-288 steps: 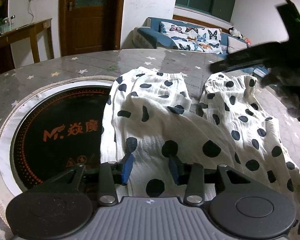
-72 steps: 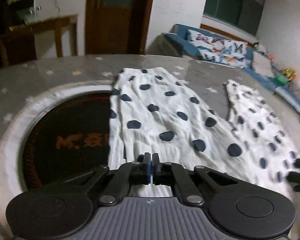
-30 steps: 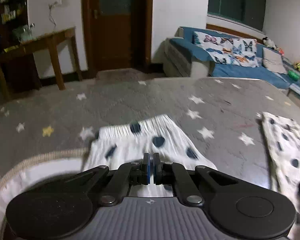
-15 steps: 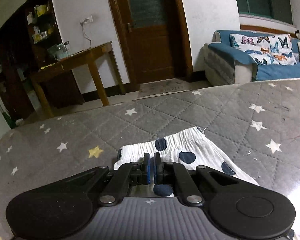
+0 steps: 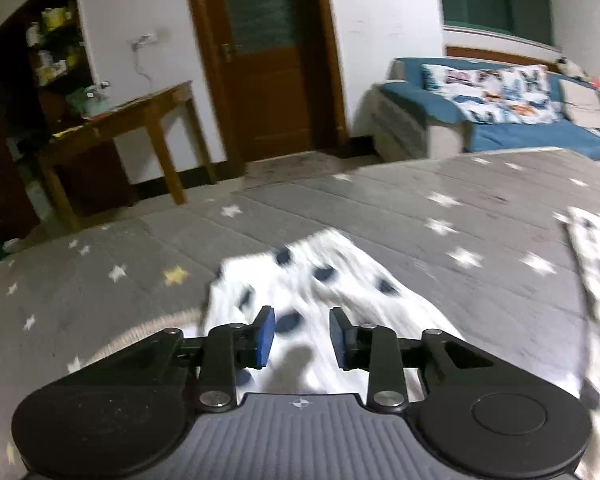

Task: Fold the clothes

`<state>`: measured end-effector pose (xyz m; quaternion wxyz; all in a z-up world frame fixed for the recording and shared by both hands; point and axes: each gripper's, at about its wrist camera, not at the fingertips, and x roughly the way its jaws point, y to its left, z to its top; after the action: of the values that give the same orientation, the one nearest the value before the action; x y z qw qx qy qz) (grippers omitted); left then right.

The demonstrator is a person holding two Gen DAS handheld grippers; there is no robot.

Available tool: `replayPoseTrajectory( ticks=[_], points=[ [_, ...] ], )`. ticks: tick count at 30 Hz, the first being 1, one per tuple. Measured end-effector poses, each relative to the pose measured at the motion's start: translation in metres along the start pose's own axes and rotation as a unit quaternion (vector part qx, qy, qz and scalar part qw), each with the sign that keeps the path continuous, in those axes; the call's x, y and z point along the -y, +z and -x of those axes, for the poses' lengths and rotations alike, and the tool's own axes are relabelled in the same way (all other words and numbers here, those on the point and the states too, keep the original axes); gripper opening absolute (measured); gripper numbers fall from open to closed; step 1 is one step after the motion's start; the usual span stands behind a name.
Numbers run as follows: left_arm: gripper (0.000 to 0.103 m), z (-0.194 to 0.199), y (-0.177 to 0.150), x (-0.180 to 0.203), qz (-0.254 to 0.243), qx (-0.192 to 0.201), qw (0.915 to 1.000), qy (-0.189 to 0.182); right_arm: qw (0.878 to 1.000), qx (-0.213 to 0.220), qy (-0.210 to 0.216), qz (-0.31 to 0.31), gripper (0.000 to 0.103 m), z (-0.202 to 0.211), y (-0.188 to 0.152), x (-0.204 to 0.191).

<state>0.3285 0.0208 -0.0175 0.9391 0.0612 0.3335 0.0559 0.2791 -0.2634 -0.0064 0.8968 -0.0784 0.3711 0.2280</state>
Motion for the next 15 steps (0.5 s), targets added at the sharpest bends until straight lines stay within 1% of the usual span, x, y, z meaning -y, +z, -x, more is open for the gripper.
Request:
replayPoseTrajectory(
  ticks=[1,6,8,10,11,14,15],
  points=[
    [0.038,0.009,-0.004,0.002,-0.002,-0.001,1.0000,-0.009,1.000,-0.001,-0.001,0.005,0.063,0.005,-0.006,-0.007],
    [0.039,0.056,-0.030,0.011,-0.024,0.003,0.9984,-0.052,1.000,-0.003,-0.010,-0.004,0.063,0.022,-0.029,-0.022],
    [0.039,0.072,-0.040,0.012,-0.029,0.002,0.9974,-0.065,1.000,0.001,-0.020,-0.005,0.063,0.030,-0.040,-0.024],
    [0.040,0.088,-0.052,0.012,-0.034,0.003,0.9966,-0.075,1.000,0.001,-0.024,-0.016,0.063,0.038,-0.046,-0.023],
    [0.042,0.096,-0.058,0.013,-0.037,0.003,0.9963,-0.078,0.999,0.003,-0.030,-0.010,0.063,0.043,-0.049,-0.026],
    [0.044,0.118,-0.076,0.012,-0.046,0.006,0.9954,-0.084,0.999,0.007,-0.046,0.007,0.063,0.058,-0.058,-0.035],
    [0.044,0.125,-0.082,0.011,-0.047,0.006,0.9952,-0.086,0.999,0.011,-0.039,0.013,0.063,0.063,-0.061,-0.042]
  ],
)
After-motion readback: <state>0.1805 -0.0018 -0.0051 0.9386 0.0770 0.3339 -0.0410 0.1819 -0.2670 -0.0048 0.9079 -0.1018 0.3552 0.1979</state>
